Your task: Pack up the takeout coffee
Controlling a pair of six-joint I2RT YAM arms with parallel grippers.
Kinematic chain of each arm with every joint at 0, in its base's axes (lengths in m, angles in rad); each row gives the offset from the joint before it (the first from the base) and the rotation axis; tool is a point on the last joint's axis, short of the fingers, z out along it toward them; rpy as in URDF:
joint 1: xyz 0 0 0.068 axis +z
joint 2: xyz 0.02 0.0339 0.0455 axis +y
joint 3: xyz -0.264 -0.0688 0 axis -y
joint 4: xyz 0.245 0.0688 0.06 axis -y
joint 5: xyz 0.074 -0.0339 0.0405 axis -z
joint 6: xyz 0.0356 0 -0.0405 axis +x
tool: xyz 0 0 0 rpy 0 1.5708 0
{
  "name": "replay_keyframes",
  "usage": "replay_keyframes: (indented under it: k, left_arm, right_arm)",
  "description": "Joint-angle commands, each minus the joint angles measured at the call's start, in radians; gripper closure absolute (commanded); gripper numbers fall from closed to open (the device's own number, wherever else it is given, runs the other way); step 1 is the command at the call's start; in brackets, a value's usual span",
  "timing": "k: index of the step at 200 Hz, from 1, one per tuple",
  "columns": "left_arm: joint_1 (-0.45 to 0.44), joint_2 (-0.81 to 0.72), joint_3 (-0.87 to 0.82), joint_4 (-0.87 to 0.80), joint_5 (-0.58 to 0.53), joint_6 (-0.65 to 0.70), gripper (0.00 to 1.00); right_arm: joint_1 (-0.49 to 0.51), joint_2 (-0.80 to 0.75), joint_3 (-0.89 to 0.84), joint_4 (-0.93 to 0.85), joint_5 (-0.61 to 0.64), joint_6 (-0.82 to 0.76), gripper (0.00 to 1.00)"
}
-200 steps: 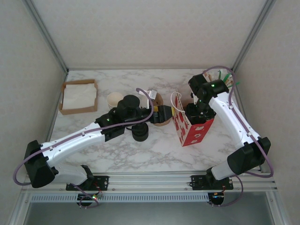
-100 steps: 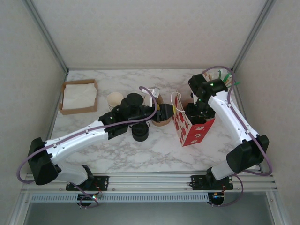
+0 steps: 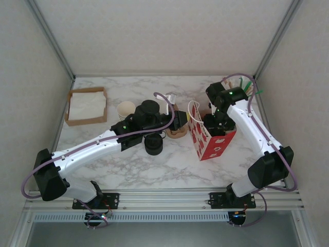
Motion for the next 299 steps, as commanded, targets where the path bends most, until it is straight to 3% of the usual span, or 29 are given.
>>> replay_keyframes:
  k: [1,206,299]
  left_arm:
    - [0.002,0.010,0.031,0.008,-0.012,0.004,0.91]
    - [0.002,0.006,0.016,0.017,-0.011,0.005,0.94]
    - [0.002,0.001,-0.007,0.014,-0.031,-0.005,0.87]
  right_arm:
    - [-0.008,0.018,-0.010,-0.019,0.001,-0.006,0.31]
    - [-0.013,0.052,-0.137,0.088,-0.034,0.001,0.31]
    - [-0.013,0.033,-0.109,0.089,-0.016,0.012,0.32]
